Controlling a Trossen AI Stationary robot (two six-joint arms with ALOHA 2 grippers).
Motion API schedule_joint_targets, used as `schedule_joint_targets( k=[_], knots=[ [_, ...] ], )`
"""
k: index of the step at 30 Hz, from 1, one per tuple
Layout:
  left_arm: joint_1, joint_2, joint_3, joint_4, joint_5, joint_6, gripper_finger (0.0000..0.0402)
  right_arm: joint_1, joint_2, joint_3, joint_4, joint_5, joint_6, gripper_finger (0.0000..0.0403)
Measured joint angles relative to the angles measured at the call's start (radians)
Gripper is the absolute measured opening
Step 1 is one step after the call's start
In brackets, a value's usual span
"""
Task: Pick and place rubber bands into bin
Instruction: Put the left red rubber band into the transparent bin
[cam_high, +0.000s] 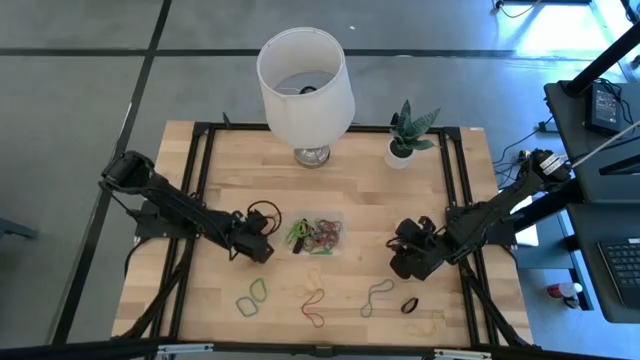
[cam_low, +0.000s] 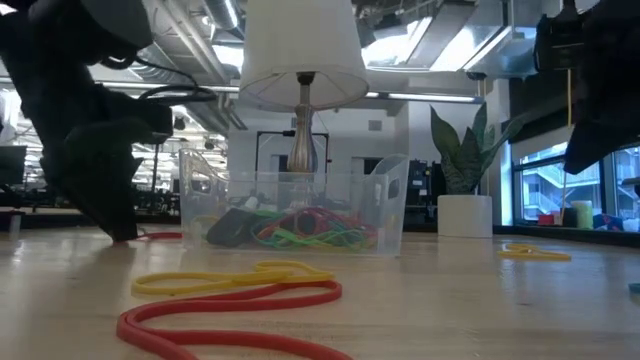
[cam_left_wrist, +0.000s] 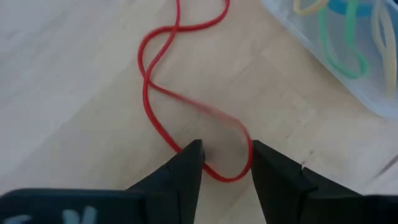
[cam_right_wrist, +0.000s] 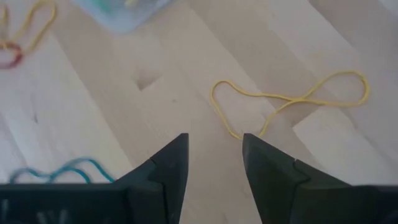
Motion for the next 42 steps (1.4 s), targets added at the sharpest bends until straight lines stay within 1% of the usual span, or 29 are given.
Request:
schedule_joint_targets(
  k=[2, 4, 8, 9, 11, 14, 17, 19, 22, 25, 27, 29, 32, 37, 42],
  knots=[
    [0.000, -0.002, -0.028, 0.046, -0.011, 0.036, 0.0120, -0.008, 0.000, 0.000, 0.000, 0.000, 0.036, 0.0154],
    [0.001, -0.003, -0.048, 0.072, -0.020, 0.076, 0.0099, -0.016, 0.000, 0.000, 0.000, 0.001, 0.077, 0.0154],
    [-0.005, -0.003, -0.058, 0.057, -0.038, 0.129, 0.0022, -0.038, 0.000, 0.000, 0.008, 0.001, 0.131, 0.0154],
    [-0.006, -0.004, -0.058, 0.055, -0.041, 0.140, 0.0012, -0.044, 0.000, 0.000, 0.011, 0.002, 0.135, 0.0154],
    [-0.006, -0.012, -0.060, 0.055, -0.038, 0.154, 0.0005, -0.058, 0.000, 0.000, 0.021, 0.002, 0.152, 0.0154],
    [-0.004, -0.059, -0.061, 0.053, -0.020, 0.157, 0.0004, -0.081, 0.000, 0.000, 0.038, 0.002, 0.162, 0.0154],
    [-0.009, -0.140, -0.038, -0.017, -0.009, 0.187, 0.0003, -0.103, 0.000, 0.000, 0.052, 0.002, 0.158, 0.0154],
    [-0.008, -0.203, 0.006, -0.066, -0.020, 0.203, 0.0003, -0.118, 0.000, 0.000, 0.054, 0.002, 0.158, 0.0154],
    [-0.011, -0.280, 0.074, -0.198, -0.051, 0.227, 0.0002, -0.138, 0.001, 0.000, 0.055, 0.002, 0.156, 0.0154],
    [-0.012, -0.337, 0.167, -0.236, -0.080, 0.311, 0.0002, -0.153, 0.001, 0.000, 0.056, 0.002, 0.133, 0.0154],
    [-0.007, -0.343, 0.227, -0.249, -0.081, 0.369, 0.0002, -0.158, 0.001, 0.000, 0.061, 0.002, 0.123, 0.0154],
    [-0.003, -0.339, 0.299, -0.251, -0.082, 0.428, 0.0002, -0.162, 0.001, 0.000, 0.059, 0.002, 0.121, 0.0154],
    [-0.003, -0.294, 0.403, -0.247, -0.088, 0.497, 0.0002, -0.162, 0.001, 0.000, 0.059, 0.002, 0.120, 0.0154],
    [-0.003, -0.153, 0.554, -0.242, -0.097, 0.569, 0.0002, -0.162, 0.001, 0.000, 0.058, 0.002, 0.100, 0.0154],
    [-0.001, -0.011, 0.638, -0.239, -0.111, 0.577, 0.0002, -0.162, 0.001, 0.000, 0.059, 0.002, 0.043, 0.0154]
  ],
)
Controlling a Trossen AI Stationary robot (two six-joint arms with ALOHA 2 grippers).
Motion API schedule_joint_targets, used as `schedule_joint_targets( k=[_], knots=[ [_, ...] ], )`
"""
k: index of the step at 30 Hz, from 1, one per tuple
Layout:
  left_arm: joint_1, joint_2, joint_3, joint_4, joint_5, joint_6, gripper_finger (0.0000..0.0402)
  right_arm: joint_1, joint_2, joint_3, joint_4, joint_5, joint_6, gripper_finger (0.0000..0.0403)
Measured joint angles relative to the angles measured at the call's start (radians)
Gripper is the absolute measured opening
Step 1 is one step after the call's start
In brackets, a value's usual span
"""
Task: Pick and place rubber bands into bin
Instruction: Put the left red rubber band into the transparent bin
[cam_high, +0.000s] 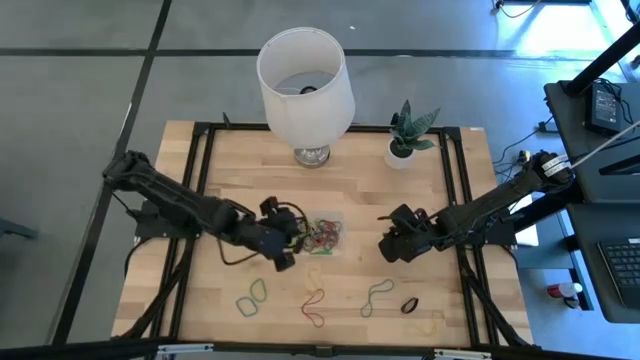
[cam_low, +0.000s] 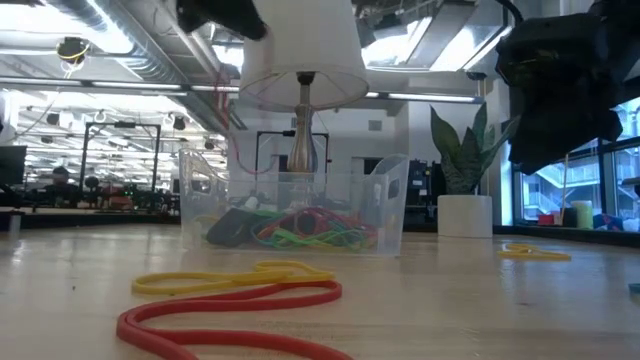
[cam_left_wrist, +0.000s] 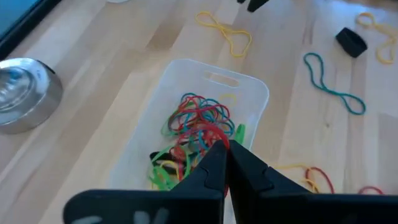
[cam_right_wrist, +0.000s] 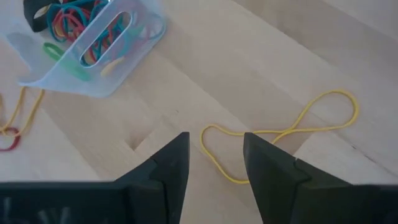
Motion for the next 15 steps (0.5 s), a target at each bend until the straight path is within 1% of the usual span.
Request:
schedule_joint_targets(
  k=[10, 12, 15],
  knots=[
    [0.052, 0.184, 0.010, -0.009, 0.003, -0.205, 0.0003, 0.000, 0.000, 0.000, 0.000, -0.001, -0.154, 0.0154],
    [0.067, 0.219, 0.010, -0.006, 0.028, -0.228, 0.0007, 0.000, 0.000, 0.000, 0.000, 0.000, -0.180, 0.0154],
    [0.085, 0.274, 0.010, -0.008, 0.125, -0.275, 0.0021, 0.001, 0.000, 0.000, -0.001, -0.001, -0.219, 0.0154]
  ],
)
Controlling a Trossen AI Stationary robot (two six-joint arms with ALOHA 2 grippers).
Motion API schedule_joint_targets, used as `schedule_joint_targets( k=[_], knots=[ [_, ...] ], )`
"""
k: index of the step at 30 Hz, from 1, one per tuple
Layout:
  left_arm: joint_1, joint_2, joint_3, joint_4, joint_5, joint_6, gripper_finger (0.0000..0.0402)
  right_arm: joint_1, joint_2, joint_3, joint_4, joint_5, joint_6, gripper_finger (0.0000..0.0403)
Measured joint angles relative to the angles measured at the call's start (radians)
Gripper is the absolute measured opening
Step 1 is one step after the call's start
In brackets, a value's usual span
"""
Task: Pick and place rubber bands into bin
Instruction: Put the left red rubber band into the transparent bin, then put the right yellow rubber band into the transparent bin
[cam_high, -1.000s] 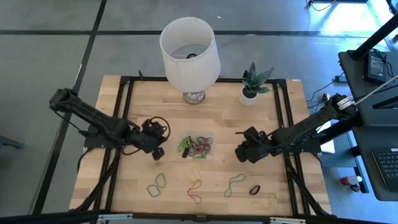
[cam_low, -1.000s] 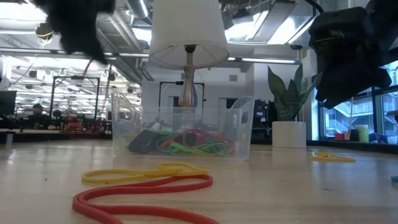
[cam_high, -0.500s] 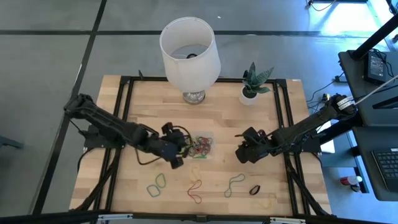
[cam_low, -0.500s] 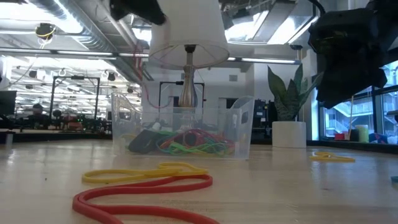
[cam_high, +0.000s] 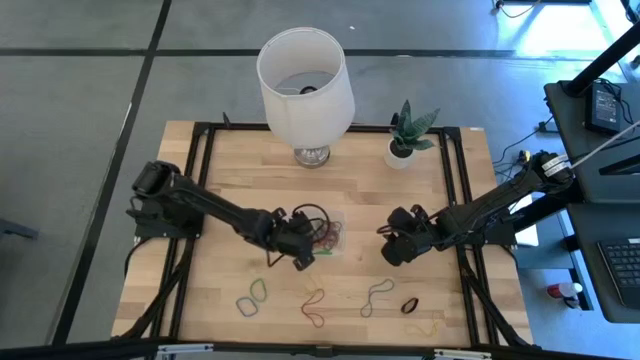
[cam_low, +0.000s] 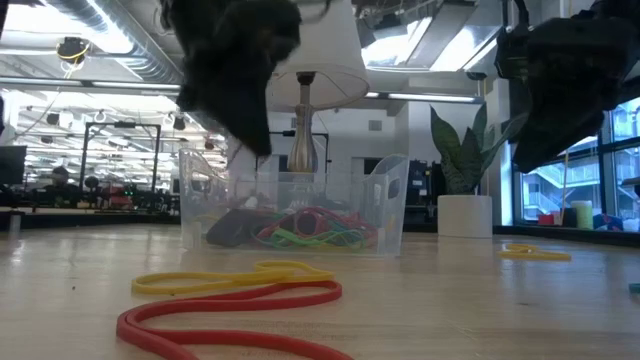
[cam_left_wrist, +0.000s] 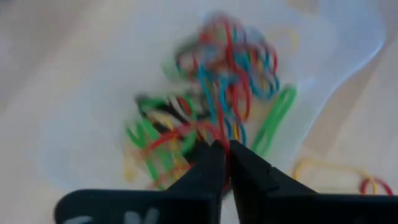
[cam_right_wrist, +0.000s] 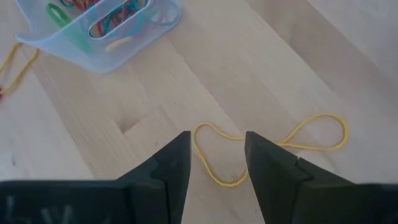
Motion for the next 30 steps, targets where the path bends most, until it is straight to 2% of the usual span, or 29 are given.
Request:
schedule_joint_targets(
  k=[5, 12, 17, 21, 24, 27, 30],
  knots=[
    [0.012, 0.054, 0.000, 0.006, 0.135, -0.064, 0.0068, 0.000, 0.000, 0.000, -0.001, -0.001, -0.037, 0.0154],
    [0.014, 0.006, 0.001, 0.014, 0.136, -0.103, 0.0147, 0.000, 0.000, 0.000, -0.001, -0.002, -0.063, 0.0154],
    [0.017, -0.085, 0.001, 0.016, 0.109, -0.136, 0.0171, 0.000, 0.000, 0.000, 0.000, -0.001, -0.064, 0.0154],
    [0.008, -0.174, 0.001, 0.015, 0.037, -0.128, 0.0168, 0.000, 0.000, 0.000, 0.000, -0.001, -0.062, 0.0154],
    [0.001, -0.231, 0.001, 0.004, 0.019, -0.056, 0.0152, 0.000, 0.000, 0.000, 0.003, -0.001, -0.055, 0.0154],
    [-0.007, -0.274, -0.011, -0.003, 0.044, 0.042, 0.0117, 0.000, 0.000, 0.000, 0.006, -0.001, 0.011, 0.0154],
    [-0.022, -0.313, -0.052, -0.001, 0.061, 0.100, 0.0061, 0.000, 0.000, 0.000, 0.006, -0.001, 0.070, 0.0154]
  ],
)
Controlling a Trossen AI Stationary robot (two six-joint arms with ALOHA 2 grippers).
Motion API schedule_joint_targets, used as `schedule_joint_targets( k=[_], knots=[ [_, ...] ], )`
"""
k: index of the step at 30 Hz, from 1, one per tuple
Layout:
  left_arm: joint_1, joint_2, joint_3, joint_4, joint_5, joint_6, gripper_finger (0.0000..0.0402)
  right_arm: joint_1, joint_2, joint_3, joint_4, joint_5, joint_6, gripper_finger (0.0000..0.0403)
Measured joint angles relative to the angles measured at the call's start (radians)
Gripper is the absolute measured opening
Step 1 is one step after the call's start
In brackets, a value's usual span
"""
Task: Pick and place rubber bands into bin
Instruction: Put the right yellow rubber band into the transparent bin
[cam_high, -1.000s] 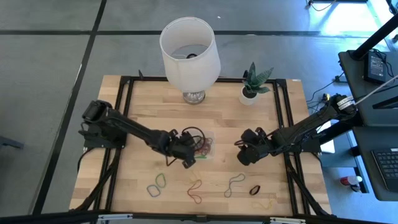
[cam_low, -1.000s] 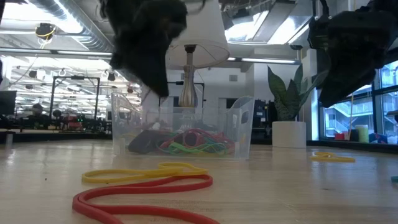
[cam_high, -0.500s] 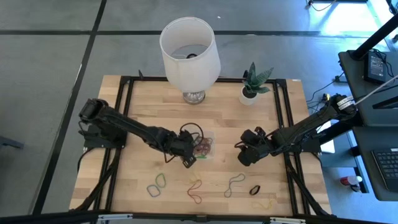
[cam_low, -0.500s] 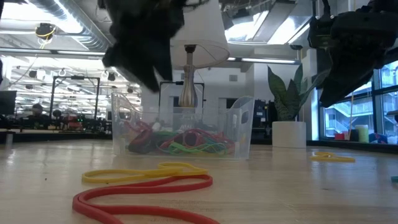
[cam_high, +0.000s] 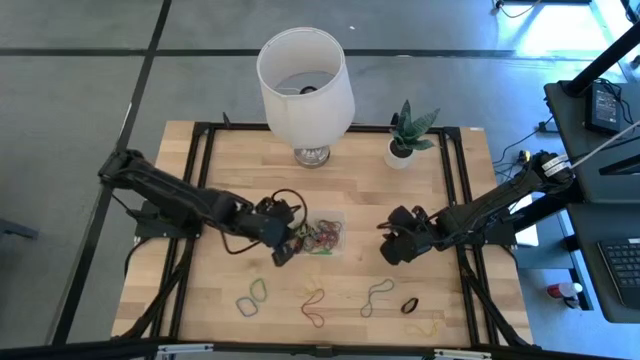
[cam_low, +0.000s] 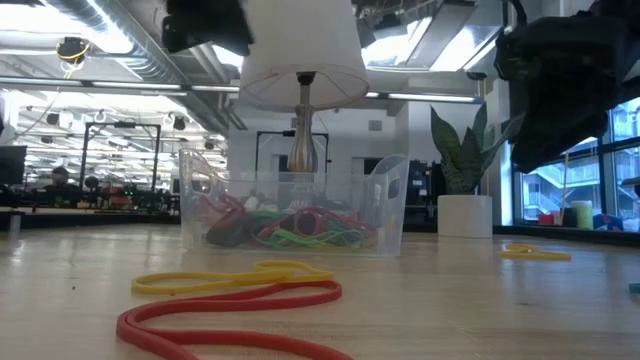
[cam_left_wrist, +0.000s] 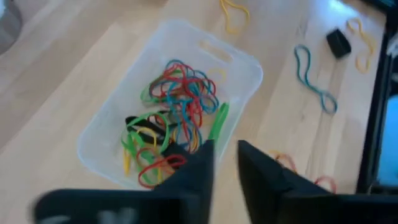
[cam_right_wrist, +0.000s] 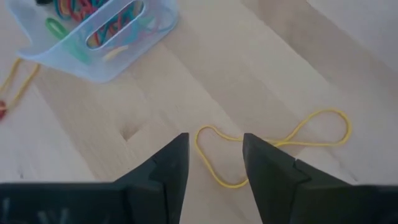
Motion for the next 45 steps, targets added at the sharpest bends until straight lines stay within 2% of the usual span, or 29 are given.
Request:
schedule_joint_targets(
  k=[2, 4, 8, 12, 19, 24, 34, 38, 41, 45],
  knots=[
    [-0.017, -0.029, -0.046, 0.018, 0.000, 0.033, 0.0020, 0.000, 0.000, 0.000, 0.000, 0.000, 0.029, 0.0154],
    [-0.033, -0.063, -0.097, 0.049, -0.001, 0.046, 0.0008, -0.005, 0.000, 0.000, 0.000, -0.002, 0.058, 0.0154],
    [-0.074, -0.150, -0.229, 0.135, -0.022, 0.047, 0.0002, -0.036, 0.000, 0.000, -0.004, -0.023, 0.111, 0.0140],
    [-0.114, -0.250, -0.365, 0.218, -0.051, 0.023, 0.0001, -0.097, 0.000, 0.000, -0.019, -0.050, 0.177, 0.0101],
    [-0.163, -0.384, -0.522, 0.246, -0.053, -0.068, 0.0002, -0.238, 0.048, 0.002, -0.110, -0.127, 0.246, 0.0050],
    [-0.185, -0.428, -0.560, 0.248, -0.053, -0.069, 0.0002, -0.281, 0.145, 0.002, -0.119, -0.143, 0.292, 0.0053],
    [-0.195, -0.434, -0.575, 0.248, -0.034, -0.055, 0.0002, -0.280, 0.343, 0.005, -0.057, -0.147, 0.464, 0.0133],
    [-0.199, -0.434, -0.575, 0.249, -0.033, -0.042, 0.0001, -0.267, 0.397, 0.015, -0.057, -0.131, 0.489, 0.0148],
    [-0.199, -0.434, -0.575, 0.249, -0.032, -0.040, 0.0003, -0.241, 0.415, 0.037, -0.087, -0.127, 0.521, 0.0125],
    [-0.199, -0.434, -0.575, 0.249, -0.029, -0.040, 0.0001, -0.208, 0.423, 0.055, -0.103, -0.127, 0.522, 0.0043]
  ],
)
